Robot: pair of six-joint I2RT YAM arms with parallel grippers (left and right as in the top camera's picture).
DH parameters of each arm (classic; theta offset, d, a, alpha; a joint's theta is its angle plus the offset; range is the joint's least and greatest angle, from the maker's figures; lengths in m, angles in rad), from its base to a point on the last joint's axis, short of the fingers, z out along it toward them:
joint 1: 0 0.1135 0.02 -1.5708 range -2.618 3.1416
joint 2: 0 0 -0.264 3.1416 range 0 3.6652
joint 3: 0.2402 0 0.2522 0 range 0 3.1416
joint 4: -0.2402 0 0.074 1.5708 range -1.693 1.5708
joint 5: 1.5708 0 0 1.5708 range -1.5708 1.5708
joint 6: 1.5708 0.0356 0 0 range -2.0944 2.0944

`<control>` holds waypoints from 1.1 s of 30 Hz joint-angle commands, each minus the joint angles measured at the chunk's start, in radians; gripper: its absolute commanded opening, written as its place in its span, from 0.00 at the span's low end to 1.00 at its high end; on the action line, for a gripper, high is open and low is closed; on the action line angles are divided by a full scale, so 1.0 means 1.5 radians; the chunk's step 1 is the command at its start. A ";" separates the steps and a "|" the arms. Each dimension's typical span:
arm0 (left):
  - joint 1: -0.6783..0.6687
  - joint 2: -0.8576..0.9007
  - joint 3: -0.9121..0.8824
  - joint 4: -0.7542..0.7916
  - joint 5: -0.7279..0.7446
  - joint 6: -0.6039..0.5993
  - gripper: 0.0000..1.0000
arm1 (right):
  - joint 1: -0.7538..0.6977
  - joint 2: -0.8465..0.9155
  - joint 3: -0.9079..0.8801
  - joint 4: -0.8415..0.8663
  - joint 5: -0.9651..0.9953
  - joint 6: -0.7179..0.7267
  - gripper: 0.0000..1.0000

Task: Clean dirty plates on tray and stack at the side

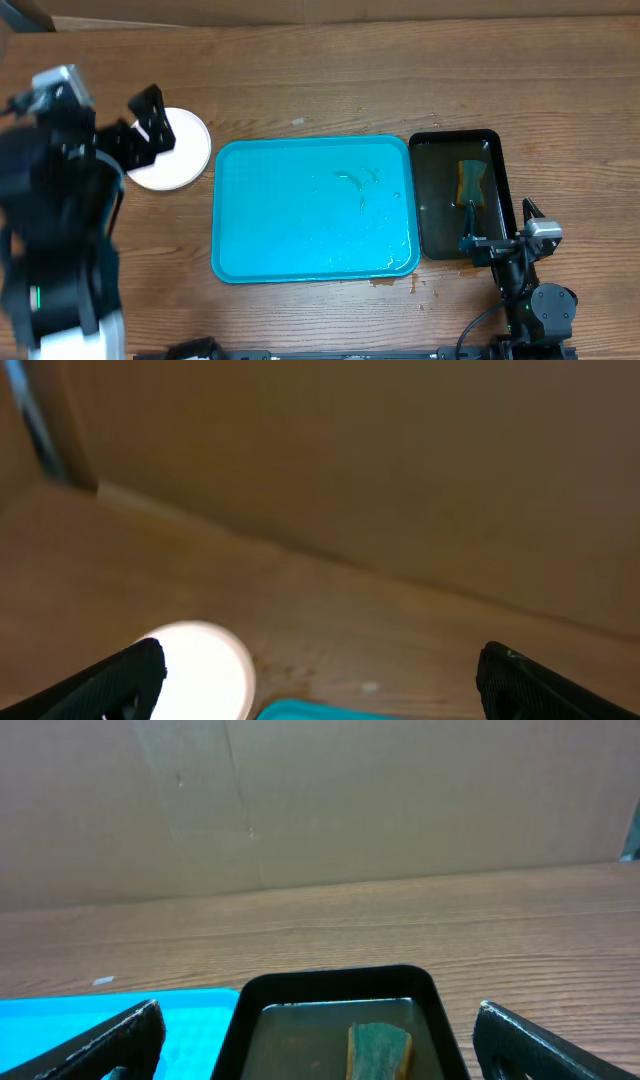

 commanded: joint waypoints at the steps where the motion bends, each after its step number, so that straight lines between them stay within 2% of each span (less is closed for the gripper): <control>1: -0.030 -0.078 -0.009 -0.008 -0.009 0.022 1.00 | -0.003 -0.007 -0.007 0.004 0.009 -0.001 1.00; 4: -0.035 -0.153 -0.043 -0.026 -0.021 0.025 1.00 | -0.003 -0.007 -0.007 0.004 0.009 -0.001 1.00; 8: -0.036 -0.271 -0.148 -0.030 -0.029 0.025 1.00 | -0.003 -0.007 -0.007 0.004 0.009 -0.001 1.00; 12: -0.036 -0.380 -0.273 0.021 -0.048 0.025 1.00 | -0.003 -0.007 -0.007 0.004 0.009 -0.001 1.00; 16: -0.041 -0.481 -0.394 0.158 -0.050 0.025 1.00 | -0.003 -0.007 -0.007 0.004 0.009 -0.001 1.00; 22: -0.074 -0.591 -0.555 0.468 -0.050 0.025 1.00 | -0.003 -0.007 -0.007 0.004 0.009 -0.001 1.00; 25: -0.085 -0.623 -0.623 0.581 -0.052 0.025 1.00 | -0.003 -0.007 -0.007 0.004 0.009 -0.001 1.00; 29: -0.092 -0.629 -0.699 0.674 -0.052 0.022 1.00 | -0.003 -0.007 -0.007 0.004 0.009 -0.001 1.00; 33: -0.097 -0.629 -0.755 0.688 -0.057 0.022 1.00 | -0.003 -0.007 -0.007 0.004 0.009 -0.001 1.00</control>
